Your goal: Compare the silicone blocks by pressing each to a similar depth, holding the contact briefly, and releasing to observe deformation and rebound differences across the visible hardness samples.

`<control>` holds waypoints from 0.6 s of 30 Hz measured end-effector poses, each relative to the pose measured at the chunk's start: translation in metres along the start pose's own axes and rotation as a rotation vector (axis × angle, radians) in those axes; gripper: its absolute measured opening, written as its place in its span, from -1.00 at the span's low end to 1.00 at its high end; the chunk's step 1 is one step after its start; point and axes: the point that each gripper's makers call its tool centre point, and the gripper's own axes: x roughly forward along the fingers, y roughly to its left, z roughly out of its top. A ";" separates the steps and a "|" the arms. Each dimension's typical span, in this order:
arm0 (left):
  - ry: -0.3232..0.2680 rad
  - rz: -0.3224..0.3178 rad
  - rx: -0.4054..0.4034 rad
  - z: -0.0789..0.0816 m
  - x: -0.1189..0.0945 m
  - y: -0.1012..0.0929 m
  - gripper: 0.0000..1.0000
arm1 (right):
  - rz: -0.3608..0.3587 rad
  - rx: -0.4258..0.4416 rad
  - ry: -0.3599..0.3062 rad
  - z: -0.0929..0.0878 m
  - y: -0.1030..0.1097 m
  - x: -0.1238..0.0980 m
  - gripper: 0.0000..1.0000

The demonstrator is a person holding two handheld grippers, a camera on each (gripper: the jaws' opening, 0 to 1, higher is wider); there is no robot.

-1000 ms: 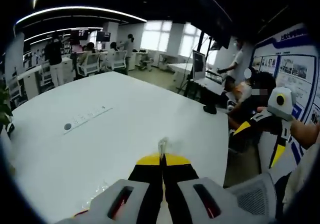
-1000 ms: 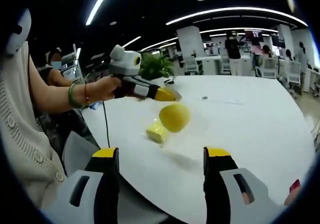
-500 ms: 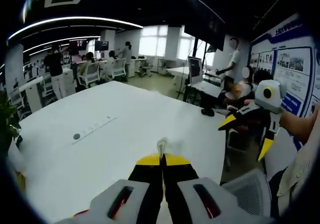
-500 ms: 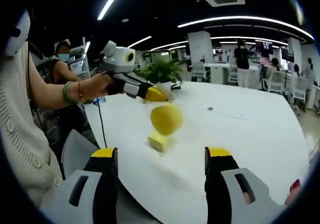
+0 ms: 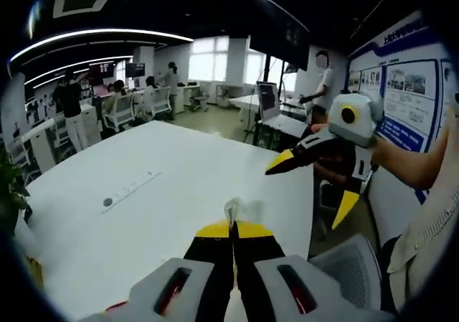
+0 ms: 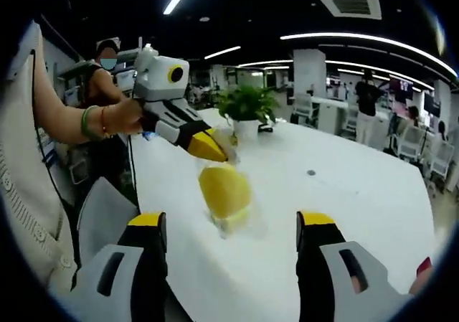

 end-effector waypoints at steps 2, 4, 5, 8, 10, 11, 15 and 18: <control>0.004 0.001 0.008 0.000 -0.001 0.000 -1.00 | 0.025 -0.018 -0.008 0.004 0.002 0.009 0.35; 0.007 -0.005 0.009 0.000 -0.002 -0.001 -1.00 | 0.046 -0.032 -0.020 0.008 0.004 0.019 0.33; 0.008 -0.006 0.011 0.000 -0.003 -0.001 -1.00 | 0.056 -0.038 -0.017 0.009 0.003 0.025 0.31; 0.009 -0.019 0.010 0.000 -0.005 -0.002 -1.00 | 0.087 -0.045 0.010 0.007 0.004 0.039 0.30; 0.008 -0.026 0.012 0.000 -0.006 -0.003 -1.00 | 0.105 -0.052 0.032 0.005 0.004 0.048 0.28; 0.010 -0.027 0.011 0.000 -0.006 -0.002 -1.00 | 0.115 -0.058 0.038 0.004 0.005 0.051 0.25; 0.022 -0.036 0.018 -0.003 -0.007 -0.003 -1.00 | 0.147 -0.066 0.050 0.006 0.007 0.066 0.16; 0.026 -0.043 0.015 -0.004 -0.007 -0.002 -1.00 | 0.172 -0.070 0.074 0.003 0.008 0.078 0.12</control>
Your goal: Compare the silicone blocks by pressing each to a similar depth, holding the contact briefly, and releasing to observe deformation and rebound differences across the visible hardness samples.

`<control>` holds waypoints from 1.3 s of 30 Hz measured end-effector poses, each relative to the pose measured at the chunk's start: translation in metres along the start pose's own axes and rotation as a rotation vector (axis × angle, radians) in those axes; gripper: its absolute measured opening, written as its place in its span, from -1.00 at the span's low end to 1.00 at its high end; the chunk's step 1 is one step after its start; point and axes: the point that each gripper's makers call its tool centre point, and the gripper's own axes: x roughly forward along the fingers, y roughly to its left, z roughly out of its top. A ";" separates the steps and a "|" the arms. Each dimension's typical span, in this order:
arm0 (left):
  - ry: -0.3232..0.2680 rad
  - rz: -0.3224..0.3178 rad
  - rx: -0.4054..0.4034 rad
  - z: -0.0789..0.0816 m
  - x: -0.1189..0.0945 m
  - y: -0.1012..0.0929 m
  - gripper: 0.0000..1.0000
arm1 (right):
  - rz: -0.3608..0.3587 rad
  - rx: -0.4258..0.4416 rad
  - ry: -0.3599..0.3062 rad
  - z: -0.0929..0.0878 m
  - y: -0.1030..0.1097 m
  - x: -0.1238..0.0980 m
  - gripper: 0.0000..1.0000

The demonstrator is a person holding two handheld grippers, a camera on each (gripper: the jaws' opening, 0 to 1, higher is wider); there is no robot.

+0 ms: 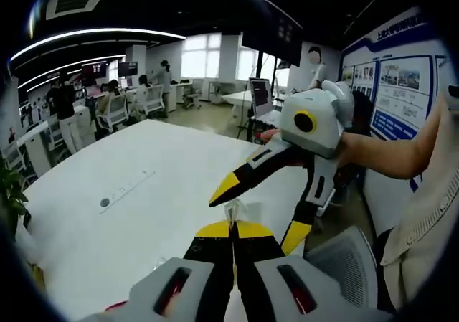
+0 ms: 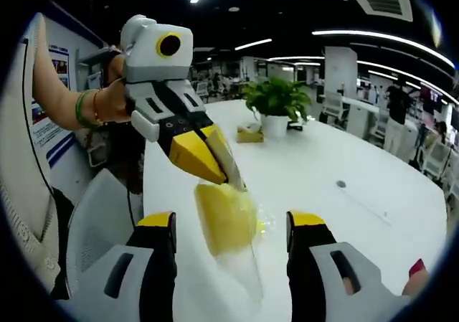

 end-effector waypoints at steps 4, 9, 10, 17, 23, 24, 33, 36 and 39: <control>0.003 -0.005 0.004 -0.001 0.000 -0.001 -1.00 | 0.024 -0.003 0.017 -0.003 0.001 0.013 0.07; 0.007 -0.015 -0.002 -0.003 0.000 -0.004 -1.00 | 0.055 -0.041 0.024 -0.005 0.006 0.023 -0.28; 0.008 -0.014 0.000 -0.004 0.000 -0.005 -1.00 | 0.066 -0.045 0.026 -0.007 0.010 0.025 -0.28; 0.010 -0.019 0.008 -0.005 -0.001 -0.009 -1.00 | 0.080 -0.044 0.063 -0.015 0.011 0.030 -0.16; 0.013 -0.034 0.017 -0.006 -0.002 -0.015 -1.00 | 0.096 -0.041 0.083 -0.018 0.013 0.034 -0.20; 0.014 -0.038 0.021 -0.005 -0.002 -0.015 -1.00 | 0.098 -0.042 0.086 -0.019 0.013 0.035 -0.23; 0.042 -0.062 0.060 -0.010 -0.004 -0.023 -1.00 | 0.154 -0.016 0.151 -0.028 0.030 0.034 -0.45; 0.044 -0.069 0.064 -0.012 -0.005 -0.025 -1.00 | 0.141 -0.058 0.168 -0.030 0.032 0.033 -0.51; 0.040 -0.072 0.065 -0.010 -0.005 -0.026 -1.00 | 0.128 -0.068 0.166 -0.029 0.032 0.031 -0.56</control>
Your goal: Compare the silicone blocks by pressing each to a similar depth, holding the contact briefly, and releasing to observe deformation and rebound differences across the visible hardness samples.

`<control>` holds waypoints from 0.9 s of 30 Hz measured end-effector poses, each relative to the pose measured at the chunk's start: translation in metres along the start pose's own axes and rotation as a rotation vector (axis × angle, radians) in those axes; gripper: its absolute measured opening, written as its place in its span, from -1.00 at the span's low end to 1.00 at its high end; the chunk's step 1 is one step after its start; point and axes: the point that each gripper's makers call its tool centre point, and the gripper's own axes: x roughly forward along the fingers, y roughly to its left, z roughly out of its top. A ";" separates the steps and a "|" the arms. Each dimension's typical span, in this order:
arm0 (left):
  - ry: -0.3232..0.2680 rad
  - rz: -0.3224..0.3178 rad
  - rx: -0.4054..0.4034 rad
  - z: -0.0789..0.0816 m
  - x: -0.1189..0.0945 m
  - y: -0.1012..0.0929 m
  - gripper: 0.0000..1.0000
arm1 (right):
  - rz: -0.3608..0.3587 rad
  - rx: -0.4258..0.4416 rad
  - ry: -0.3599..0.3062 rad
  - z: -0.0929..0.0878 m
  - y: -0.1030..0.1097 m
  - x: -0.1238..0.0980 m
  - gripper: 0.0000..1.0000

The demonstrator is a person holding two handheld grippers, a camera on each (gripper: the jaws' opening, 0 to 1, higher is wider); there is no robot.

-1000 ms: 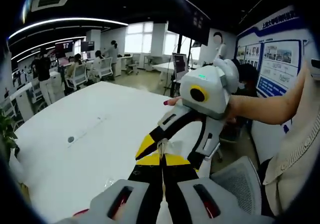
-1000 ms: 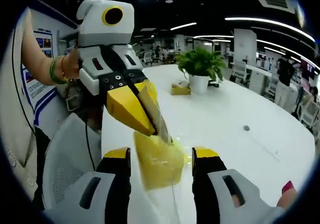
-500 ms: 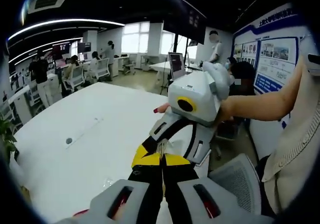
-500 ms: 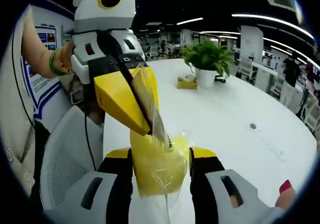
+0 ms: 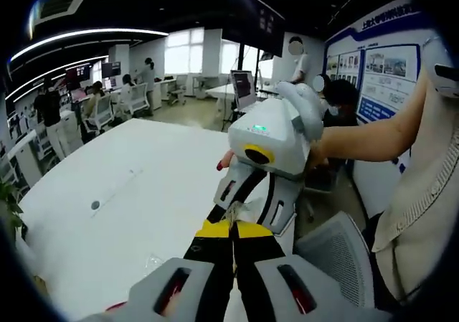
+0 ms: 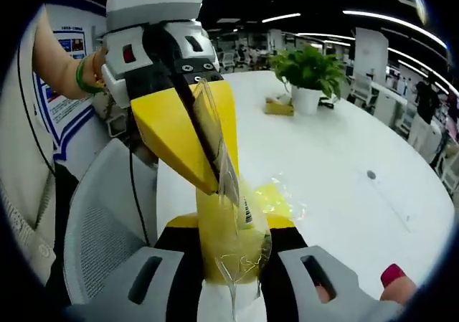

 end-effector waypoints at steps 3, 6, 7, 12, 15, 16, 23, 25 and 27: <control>-0.003 -0.003 0.035 0.000 -0.001 -0.004 -1.00 | -0.010 0.018 0.003 0.000 0.001 -0.002 -0.59; -0.005 -0.007 0.046 0.000 0.000 -0.005 -1.00 | -0.027 0.023 0.012 -0.001 0.001 -0.002 -0.62; -0.009 -0.007 0.048 0.001 0.000 -0.006 -1.00 | -0.042 0.027 0.010 -0.001 0.000 -0.003 -0.64; -0.011 -0.018 0.069 0.001 0.000 -0.010 -1.00 | -0.068 0.035 0.015 -0.002 0.002 -0.005 -0.70; -0.005 -0.024 0.076 0.000 0.000 -0.011 -1.00 | -0.064 0.056 0.027 -0.005 0.005 -0.005 -0.71; -0.003 -0.029 0.078 -0.001 0.000 -0.012 -1.00 | -0.060 0.060 0.032 -0.006 0.006 -0.005 -0.71; 0.018 -0.044 0.108 -0.007 0.000 -0.013 -1.00 | -0.016 0.128 0.055 -0.011 0.015 -0.001 -0.71; 0.021 -0.047 0.108 -0.008 -0.001 -0.013 -1.00 | -0.020 0.127 0.054 -0.012 0.016 -0.001 -0.72; 0.020 -0.047 0.108 -0.008 -0.001 -0.013 -1.00 | -0.032 0.104 0.043 -0.011 0.015 0.000 -0.71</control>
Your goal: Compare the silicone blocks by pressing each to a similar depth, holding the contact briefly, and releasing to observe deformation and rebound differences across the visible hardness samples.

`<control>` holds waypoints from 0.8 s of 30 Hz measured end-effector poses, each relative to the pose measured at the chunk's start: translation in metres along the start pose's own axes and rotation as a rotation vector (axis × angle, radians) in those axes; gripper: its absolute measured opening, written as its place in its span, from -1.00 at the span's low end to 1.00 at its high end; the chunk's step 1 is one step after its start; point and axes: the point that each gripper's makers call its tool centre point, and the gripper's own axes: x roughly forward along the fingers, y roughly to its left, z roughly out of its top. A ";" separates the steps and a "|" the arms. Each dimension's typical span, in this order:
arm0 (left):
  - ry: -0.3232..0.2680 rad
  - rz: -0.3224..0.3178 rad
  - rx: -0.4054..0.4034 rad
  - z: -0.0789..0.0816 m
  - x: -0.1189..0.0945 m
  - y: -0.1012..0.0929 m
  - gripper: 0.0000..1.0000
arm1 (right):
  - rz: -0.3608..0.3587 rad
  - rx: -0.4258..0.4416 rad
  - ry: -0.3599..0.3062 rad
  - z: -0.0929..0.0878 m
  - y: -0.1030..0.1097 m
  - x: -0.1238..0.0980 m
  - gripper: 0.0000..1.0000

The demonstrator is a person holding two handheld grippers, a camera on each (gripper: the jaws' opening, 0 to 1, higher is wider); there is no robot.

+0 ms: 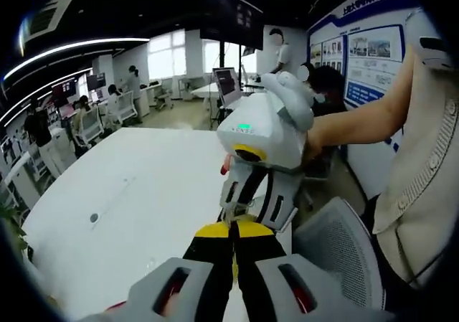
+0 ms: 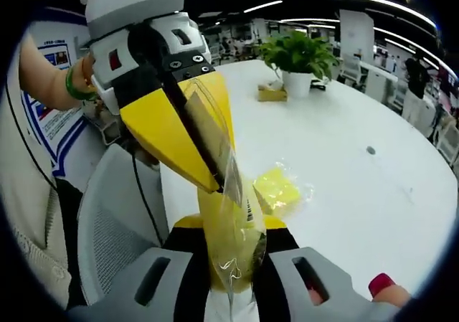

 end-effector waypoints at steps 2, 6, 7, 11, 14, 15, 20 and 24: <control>0.003 -0.001 0.009 -0.001 0.000 0.000 -1.00 | 0.004 0.000 0.004 0.000 0.001 0.000 -0.71; 0.013 -0.005 0.010 -0.002 -0.001 -0.001 -1.00 | 0.013 -0.004 0.009 -0.002 0.003 0.001 -0.71; 0.014 -0.006 0.009 -0.002 -0.001 -0.001 -1.00 | 0.015 -0.005 0.009 -0.002 0.003 0.001 -0.71; 0.020 -0.009 0.031 -0.003 -0.001 -0.002 -1.00 | 0.016 -0.016 0.011 -0.003 0.004 0.001 -0.71; 0.028 -0.008 0.045 -0.003 -0.001 -0.002 -1.00 | 0.022 -0.021 0.012 -0.003 0.004 0.001 -0.70; 0.029 -0.007 0.045 -0.003 -0.001 -0.002 -1.00 | 0.018 -0.019 0.011 -0.002 0.004 0.001 -0.70; 0.023 -0.005 0.021 -0.003 -0.003 -0.002 -1.00 | 0.024 -0.025 0.013 -0.003 0.005 0.001 -0.70; 0.025 -0.001 0.023 -0.002 -0.004 -0.002 -1.00 | 0.026 -0.031 0.010 -0.002 0.006 0.000 -0.69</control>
